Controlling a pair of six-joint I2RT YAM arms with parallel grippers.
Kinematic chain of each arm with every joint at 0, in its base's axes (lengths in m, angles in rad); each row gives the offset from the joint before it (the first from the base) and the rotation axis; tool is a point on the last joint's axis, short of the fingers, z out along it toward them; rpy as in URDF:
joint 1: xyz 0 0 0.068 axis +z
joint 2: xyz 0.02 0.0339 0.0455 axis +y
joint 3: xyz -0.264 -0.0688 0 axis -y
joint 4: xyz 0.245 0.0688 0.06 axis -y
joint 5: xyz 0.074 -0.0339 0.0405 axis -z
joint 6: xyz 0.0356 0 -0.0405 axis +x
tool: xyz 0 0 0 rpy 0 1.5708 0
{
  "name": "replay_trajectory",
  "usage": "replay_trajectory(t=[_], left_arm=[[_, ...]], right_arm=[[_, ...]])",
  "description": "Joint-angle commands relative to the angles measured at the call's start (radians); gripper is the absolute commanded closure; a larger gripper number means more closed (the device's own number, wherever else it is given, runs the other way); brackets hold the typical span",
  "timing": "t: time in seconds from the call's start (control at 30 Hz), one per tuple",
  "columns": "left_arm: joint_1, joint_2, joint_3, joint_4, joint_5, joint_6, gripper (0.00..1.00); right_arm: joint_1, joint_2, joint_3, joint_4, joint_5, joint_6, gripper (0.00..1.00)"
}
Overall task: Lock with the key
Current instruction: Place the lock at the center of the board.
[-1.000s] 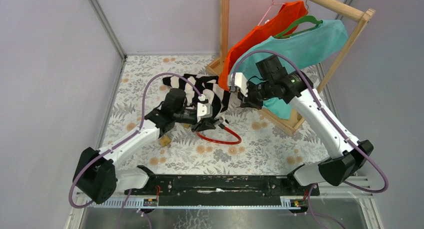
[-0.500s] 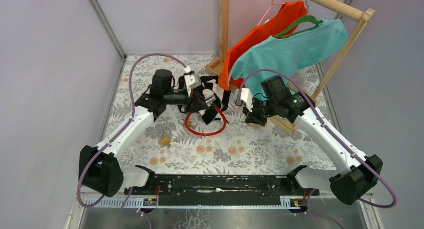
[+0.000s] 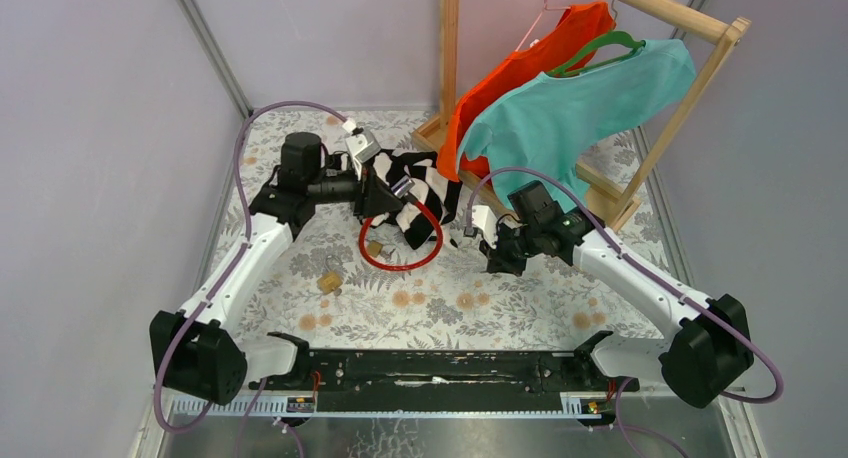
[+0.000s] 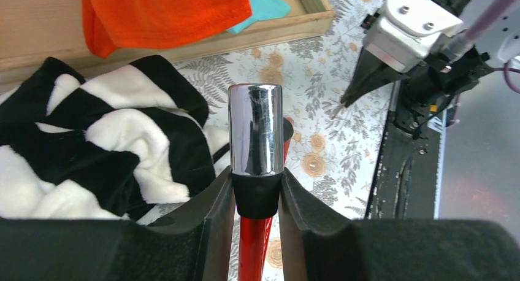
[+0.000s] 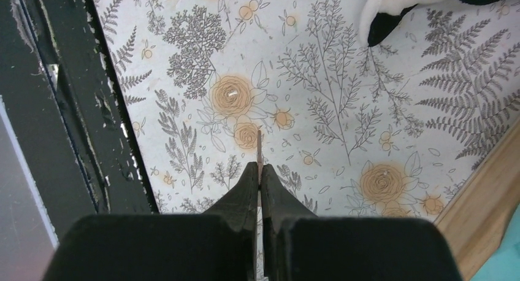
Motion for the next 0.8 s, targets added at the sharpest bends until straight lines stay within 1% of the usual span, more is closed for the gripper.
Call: replay_trajectory(t=[0.0,0.1,0.17,0.27,0.37,0.43,0.6,0.77], left_arm=[[-0.009,-0.034,-0.028,0.003,0.112,-0.049,1.00],[-0.036,-0.046,-0.062,0.030,0.095,-0.077,1.00],[-0.035,-0.046,-0.075,0.064,0.048,-0.107,1.00],[-0.029,-0.039,-0.074,0.067,-0.035,-0.105,1.00],[-0.013,-0.036,-0.075,0.070,-0.069,-0.108,1.00],[-0.013,-0.035,-0.095,0.084,-0.046,-0.111,1.00],[-0.021,-0.016,-0.193,0.221,0.101,-0.188,0.99],[-0.050,0.033,-0.256,0.378,0.065,-0.394,1.00]], right_arm=[[0.003,-0.029,-0.016,0.091,-0.022,0.022,1.00],[-0.015,-0.037,-0.031,0.104,-0.044,0.034,1.00],[-0.024,-0.040,-0.040,0.111,-0.047,0.040,1.00],[-0.027,-0.048,-0.049,0.129,-0.035,0.054,1.00],[-0.029,-0.045,-0.054,0.147,0.000,0.071,1.00],[-0.030,-0.039,-0.061,0.155,0.015,0.071,1.00],[-0.030,-0.029,-0.049,0.160,-0.003,0.093,1.00],[-0.032,-0.029,-0.049,0.179,0.031,0.113,1.00]])
